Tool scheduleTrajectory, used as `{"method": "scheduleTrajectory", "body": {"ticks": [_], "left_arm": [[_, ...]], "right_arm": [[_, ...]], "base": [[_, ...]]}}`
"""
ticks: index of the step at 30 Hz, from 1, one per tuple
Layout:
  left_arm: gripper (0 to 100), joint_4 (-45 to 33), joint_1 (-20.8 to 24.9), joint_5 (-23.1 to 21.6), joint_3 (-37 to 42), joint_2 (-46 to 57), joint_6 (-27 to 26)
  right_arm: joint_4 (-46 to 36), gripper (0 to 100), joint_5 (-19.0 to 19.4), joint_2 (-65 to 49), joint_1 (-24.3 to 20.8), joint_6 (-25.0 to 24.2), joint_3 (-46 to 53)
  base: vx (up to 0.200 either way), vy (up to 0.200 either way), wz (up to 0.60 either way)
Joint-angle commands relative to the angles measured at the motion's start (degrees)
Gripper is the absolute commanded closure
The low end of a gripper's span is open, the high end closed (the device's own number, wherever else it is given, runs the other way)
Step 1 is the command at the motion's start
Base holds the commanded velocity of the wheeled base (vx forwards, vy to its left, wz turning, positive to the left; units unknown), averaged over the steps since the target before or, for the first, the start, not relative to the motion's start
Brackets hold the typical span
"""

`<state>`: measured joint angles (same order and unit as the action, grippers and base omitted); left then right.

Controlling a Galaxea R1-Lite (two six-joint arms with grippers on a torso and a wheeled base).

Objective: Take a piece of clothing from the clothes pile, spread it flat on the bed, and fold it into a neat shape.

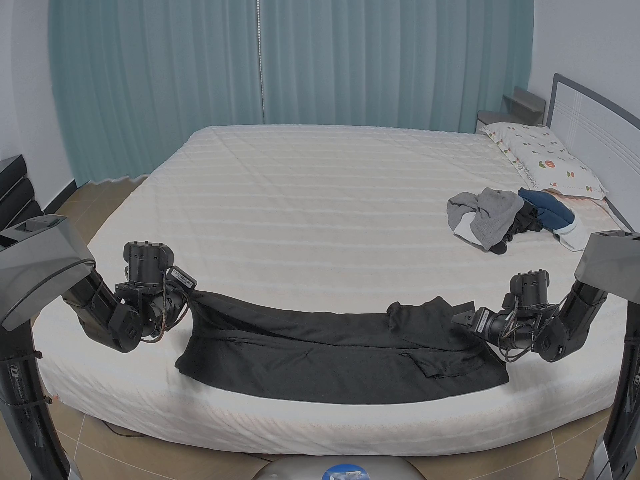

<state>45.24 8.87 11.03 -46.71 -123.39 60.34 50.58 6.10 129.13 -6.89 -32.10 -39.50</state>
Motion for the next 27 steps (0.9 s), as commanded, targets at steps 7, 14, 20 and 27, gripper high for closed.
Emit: {"method": "scheduleTrajectory", "body": {"ticks": [7, 14, 20, 27], "left_arm": [[100, 0.02, -0.09, 0.04, -0.22, -0.09, -0.14], [100, 0.02, -0.09, 0.04, -0.48, -0.01, -0.31], [100, -0.42, -0.35, -0.05, -0.83, 0.35, -0.75], [100, -0.06, -0.88, -0.75, -2.86, 0.08, -3.48]], "right_arm": [[-4.26, 100, -0.29, 1.38, -0.76, 0.81, -3.48], [-4.52, 100, -0.21, 0.42, 0.91, 0.28, -5.15], [-4.35, 100, 0.06, -1.17, 2.41, -2.44, -7.35], [-3.91, 100, -0.12, -2.75, 3.11, -8.95, -11.83]], "base": [[0.0, 0.0, 0.0], [0.0, 0.0, 0.0], [0.0, 0.0, 0.0], [0.0, 0.0, 0.0]]}}
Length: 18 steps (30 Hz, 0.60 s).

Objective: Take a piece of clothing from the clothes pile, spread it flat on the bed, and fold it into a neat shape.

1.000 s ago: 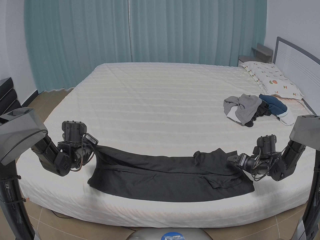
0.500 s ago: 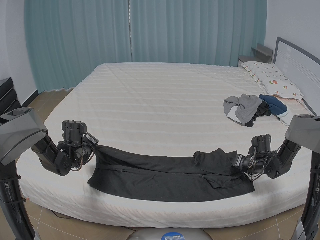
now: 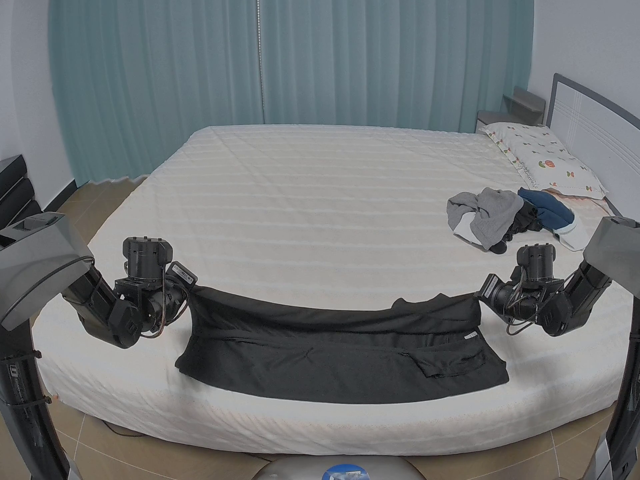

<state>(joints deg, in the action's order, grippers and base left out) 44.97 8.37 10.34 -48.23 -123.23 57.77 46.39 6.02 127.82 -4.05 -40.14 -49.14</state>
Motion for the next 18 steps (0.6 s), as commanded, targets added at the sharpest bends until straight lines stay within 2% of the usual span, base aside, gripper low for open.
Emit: {"method": "scheduleTrajectory", "body": {"ticks": [1, 9, 18], "left_arm": [[100, 0.2, -0.46, -0.05, -2.22, -0.25, -1.17], [100, -0.15, -0.9, -0.05, -9.25, -0.69, -3.63], [100, 0.2, -1.96, 0.21, -10.4, -1.13, -3.72]], "right_arm": [[0.37, 100, -0.05, -1.43, 0.27, -0.99, -2.89], [0.9, 100, -2.24, -0.55, 0.27, -1.52, -7.55], [4.33, 100, -3.65, 0.77, -0.52, -1.43, -9.39]], "base": [[0.0, 0.0, 0.0], [0.0, 0.0, 0.0], [0.0, 0.0, 0.0]]}}
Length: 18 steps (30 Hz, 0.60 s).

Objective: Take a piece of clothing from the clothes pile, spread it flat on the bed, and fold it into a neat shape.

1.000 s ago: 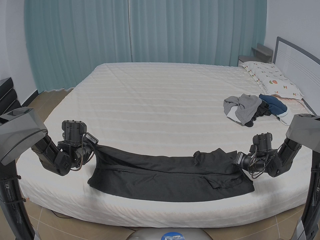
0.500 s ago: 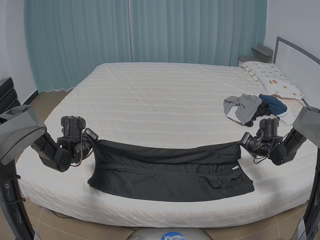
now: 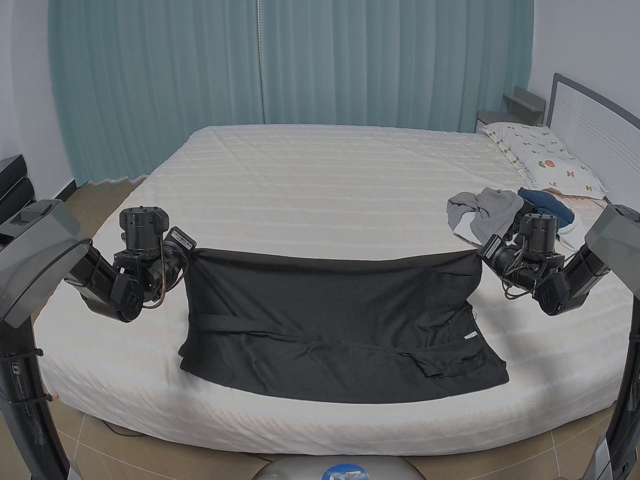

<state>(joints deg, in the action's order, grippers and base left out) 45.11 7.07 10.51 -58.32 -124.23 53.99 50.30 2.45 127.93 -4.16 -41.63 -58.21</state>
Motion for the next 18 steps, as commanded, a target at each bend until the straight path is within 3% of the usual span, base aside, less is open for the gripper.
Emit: {"method": "scheduleTrajectory", "body": {"ticks": [1, 7, 18], "left_arm": [[100, -0.11, -0.74, -0.05, -0.13, -0.04, -0.03], [100, -0.46, -0.74, -0.14, 0.49, -0.75, -0.99], [100, 0.16, -0.39, -0.05, 3.56, -3.03, -7.59]], "right_arm": [[0.5, 100, -0.17, 0.74, -0.41, 0.15, -0.33], [0.85, 100, -0.34, 0.74, -0.41, -0.03, -1.03], [0.77, 100, 0.27, -1.72, -0.06, 0.67, 3.54]], "base": [[0.0, 0.0, 0.0], [0.0, 0.0, 0.0], [0.0, 0.0, 0.0]]}}
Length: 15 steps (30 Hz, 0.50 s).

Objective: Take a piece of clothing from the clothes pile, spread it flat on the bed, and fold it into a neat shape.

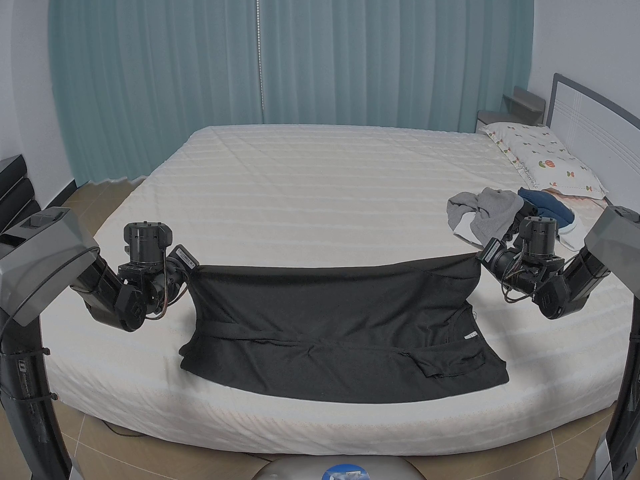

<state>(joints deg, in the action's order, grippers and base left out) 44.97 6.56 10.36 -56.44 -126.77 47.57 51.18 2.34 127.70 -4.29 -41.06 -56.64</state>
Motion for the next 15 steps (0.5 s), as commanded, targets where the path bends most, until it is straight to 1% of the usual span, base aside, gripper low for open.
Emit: {"method": "scheduleTrajectory", "body": {"ticks": [1, 4, 6, 7, 8, 11, 14, 15], "left_arm": [[100, 0.38, 0.12, 0.1, 2.21, -0.32, -1.95], [100, 0.47, 0.12, 0.01, 4.41, 0.03, -3.97], [100, 0.47, 0.12, 0.01, 4.85, 0.03, -4.33], [100, 0.47, 0.12, 0.01, 5.99, 0.12, -5.38], [100, 0.47, 0.12, 0.01, 7.22, 0.12, -6.79], [100, 1.0, 0.12, 0.01, 9.68, -0.14, -8.98], [100, 2.23, 0.21, -0.08, 11.09, -0.58, -9.6], [100, 4.07, 0.38, -0.08, 12.32, -1.02, -10.04]], "right_arm": [[-0.11, 100, 0.56, -1.84, 0.07, 0.19, 2.76], [0.33, 100, 0.82, -2.54, 0.25, 1.77, 5.92], [0.33, 100, 0.82, -2.63, 0.25, 2.21, 6.54], [0.33, 100, 1.18, -3.07, 0.25, 3.26, 8.39], [0.5, 100, 2.49, -3.59, 0.25, 4.23, 10.67], [0.59, 100, 4.43, -4.3, 0.25, 6.08, 14.54], [0.59, 100, 4.78, -4.12, 0.25, 7.31, 16.38], [0.59, 100, 4.78, -3.42, 0.25, 8.36, 17.7]], "base": [[0.0, 0.0, 0.0], [0.0, 0.0, 0.0], [0.0, 0.0, 0.0], [0.0, 0.0, 0.0], [0.0, 0.0, 0.0], [0.0, 0.0, 0.0], [0.0, 0.0, 0.0], [0.0, 0.0, 0.0]]}}
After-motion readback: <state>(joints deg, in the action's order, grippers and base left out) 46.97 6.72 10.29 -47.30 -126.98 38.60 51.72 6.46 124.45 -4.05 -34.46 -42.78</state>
